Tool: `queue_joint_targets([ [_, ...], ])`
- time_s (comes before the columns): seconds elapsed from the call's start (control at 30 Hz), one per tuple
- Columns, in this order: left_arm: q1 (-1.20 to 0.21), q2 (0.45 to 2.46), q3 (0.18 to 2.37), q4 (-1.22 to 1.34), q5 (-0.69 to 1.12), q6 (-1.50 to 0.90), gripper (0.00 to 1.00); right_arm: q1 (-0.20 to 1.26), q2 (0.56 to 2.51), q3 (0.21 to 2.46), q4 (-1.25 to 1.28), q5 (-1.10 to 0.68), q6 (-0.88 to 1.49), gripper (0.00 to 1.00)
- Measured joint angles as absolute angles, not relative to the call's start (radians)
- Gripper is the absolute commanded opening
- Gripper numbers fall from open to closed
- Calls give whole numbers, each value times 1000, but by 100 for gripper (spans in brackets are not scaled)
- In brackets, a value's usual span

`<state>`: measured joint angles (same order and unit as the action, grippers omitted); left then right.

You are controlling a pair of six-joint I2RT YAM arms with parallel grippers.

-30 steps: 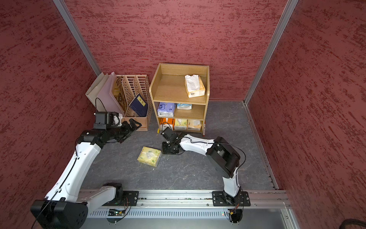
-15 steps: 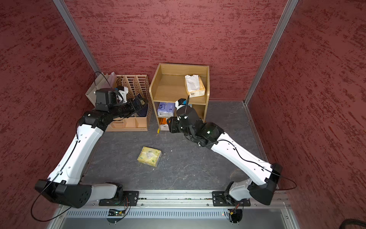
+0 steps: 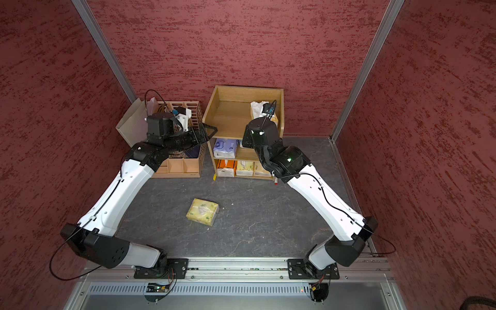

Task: Remove the tissue boxes from the shelf
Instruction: Pick up a box of tissues from the shelf.

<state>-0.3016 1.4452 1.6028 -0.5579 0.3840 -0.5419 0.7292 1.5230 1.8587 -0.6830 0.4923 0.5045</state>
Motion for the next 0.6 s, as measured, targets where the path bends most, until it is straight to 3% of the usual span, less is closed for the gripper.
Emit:
queue_joint_targets([
  [0.6, -303, 1448, 1612, -576, 383, -471, 100, 613, 1724, 2000, -709, 459, 519, 57],
])
